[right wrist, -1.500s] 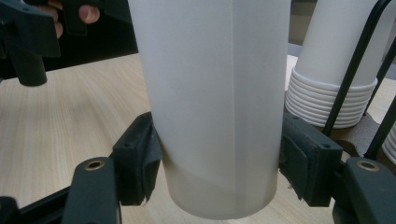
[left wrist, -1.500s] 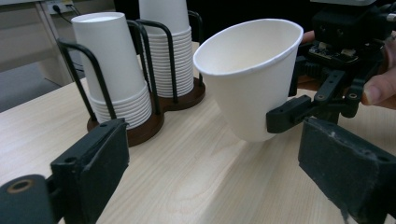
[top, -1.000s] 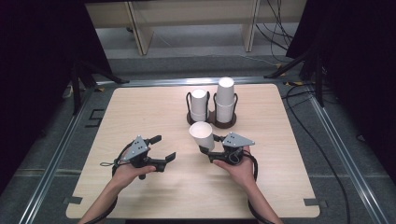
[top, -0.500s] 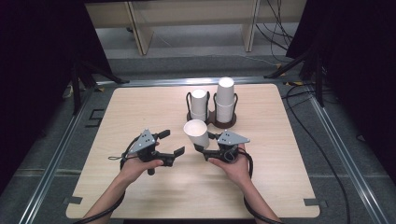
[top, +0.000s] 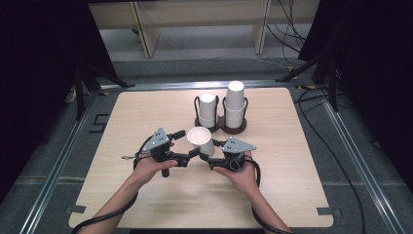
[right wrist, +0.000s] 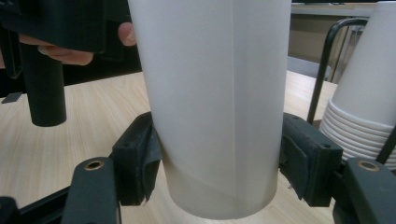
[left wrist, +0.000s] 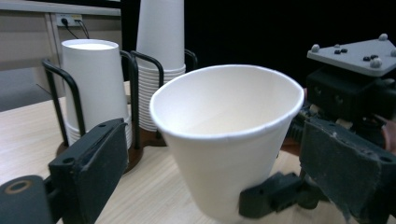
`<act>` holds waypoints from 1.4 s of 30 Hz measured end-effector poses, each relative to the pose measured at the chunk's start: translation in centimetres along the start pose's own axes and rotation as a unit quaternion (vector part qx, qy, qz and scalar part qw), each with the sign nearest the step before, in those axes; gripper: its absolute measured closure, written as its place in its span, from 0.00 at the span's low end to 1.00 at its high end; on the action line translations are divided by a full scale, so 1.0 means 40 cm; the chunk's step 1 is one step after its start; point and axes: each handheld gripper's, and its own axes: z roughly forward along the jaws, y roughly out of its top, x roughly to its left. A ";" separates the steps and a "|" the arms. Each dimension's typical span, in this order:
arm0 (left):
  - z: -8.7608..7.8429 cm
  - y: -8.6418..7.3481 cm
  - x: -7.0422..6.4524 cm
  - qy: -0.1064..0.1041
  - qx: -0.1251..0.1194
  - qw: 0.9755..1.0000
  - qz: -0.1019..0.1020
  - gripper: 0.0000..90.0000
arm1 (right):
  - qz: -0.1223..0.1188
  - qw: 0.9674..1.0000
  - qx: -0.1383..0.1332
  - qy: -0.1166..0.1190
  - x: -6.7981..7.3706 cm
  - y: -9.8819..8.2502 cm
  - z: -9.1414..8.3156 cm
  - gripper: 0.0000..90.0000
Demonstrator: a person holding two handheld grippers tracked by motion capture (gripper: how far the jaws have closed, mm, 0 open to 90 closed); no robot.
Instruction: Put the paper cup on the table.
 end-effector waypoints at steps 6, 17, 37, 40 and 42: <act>0.015 -0.011 -0.005 -0.004 0.011 1.000 -0.002 0.09 | 0.003 1.000 0.002 -0.003 0.017 0.004 0.005 0.38; 0.034 -0.010 -0.006 -0.010 0.005 1.000 -0.010 0.16 | -0.008 1.000 -0.001 0.008 0.026 0.001 0.023 0.37; -0.042 0.005 0.002 0.060 -0.010 0.995 0.078 0.26 | 0.013 0.999 0.035 0.001 0.014 -0.002 -0.012 0.19; -0.072 0.003 0.009 0.077 -0.010 0.993 0.084 0.26 | 0.008 0.999 0.028 -0.015 0.005 -0.001 -0.027 0.19; -0.085 0.000 0.013 0.084 -0.016 0.993 0.085 0.26 | 0.009 0.999 0.027 -0.023 -0.002 -0.001 -0.038 0.18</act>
